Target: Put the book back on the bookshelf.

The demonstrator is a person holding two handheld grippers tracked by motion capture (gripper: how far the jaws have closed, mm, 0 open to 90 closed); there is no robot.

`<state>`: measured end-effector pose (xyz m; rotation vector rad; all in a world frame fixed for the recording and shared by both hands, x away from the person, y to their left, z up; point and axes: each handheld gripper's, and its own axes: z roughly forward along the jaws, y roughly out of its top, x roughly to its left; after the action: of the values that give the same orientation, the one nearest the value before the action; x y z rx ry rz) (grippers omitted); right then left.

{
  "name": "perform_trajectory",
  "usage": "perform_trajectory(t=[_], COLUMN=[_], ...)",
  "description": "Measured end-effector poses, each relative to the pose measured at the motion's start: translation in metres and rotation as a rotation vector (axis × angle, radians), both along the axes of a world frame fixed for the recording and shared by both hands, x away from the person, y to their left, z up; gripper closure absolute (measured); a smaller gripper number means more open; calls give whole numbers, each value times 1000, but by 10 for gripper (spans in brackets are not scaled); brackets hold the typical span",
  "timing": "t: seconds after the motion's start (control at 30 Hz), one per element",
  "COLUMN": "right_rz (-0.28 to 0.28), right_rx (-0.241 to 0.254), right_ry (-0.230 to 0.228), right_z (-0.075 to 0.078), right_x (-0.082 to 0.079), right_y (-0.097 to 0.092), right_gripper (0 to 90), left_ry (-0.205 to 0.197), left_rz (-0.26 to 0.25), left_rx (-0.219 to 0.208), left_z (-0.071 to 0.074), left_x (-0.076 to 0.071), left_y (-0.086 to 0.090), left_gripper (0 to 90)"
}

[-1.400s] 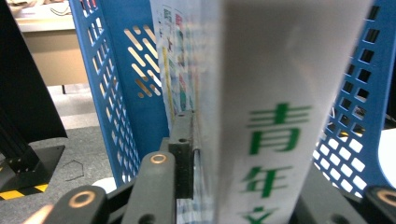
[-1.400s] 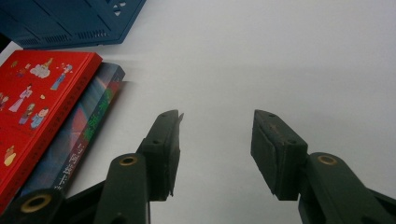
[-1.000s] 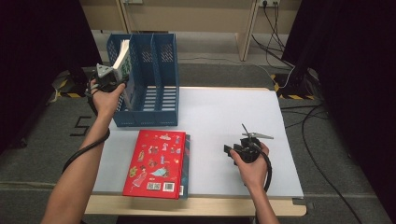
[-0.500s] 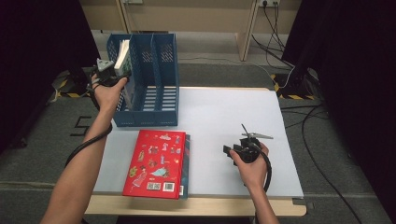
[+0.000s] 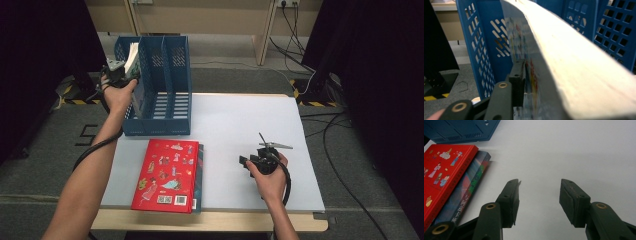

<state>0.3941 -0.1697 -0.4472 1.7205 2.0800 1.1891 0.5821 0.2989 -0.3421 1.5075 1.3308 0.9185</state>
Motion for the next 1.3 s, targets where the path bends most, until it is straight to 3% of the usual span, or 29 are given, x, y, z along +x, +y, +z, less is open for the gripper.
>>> perform_trajectory(t=[0.23,0.6,0.93,1.1,1.3], right_rz=[-3,-3,-5,-4,-7], right_rx=[2,2,0,-3,2], right_ry=[6,4,5,8,14], right_z=[0,-1,-3,-4,-4], right_x=[0,1,3,3,1], right_y=[0,-1,-2,-2,-1], right_gripper=[505,506,507,507,506], left_ry=[21,-35,-119,-119,-125], left_rz=[19,20,23,24,-6], left_rx=[-5,27,-19,-28,-33], left_z=[3,5,2,-12,-12], left_x=[2,3,11,14,14], left_y=[1,5,6,5,2], left_gripper=[734,738,737,735,690])
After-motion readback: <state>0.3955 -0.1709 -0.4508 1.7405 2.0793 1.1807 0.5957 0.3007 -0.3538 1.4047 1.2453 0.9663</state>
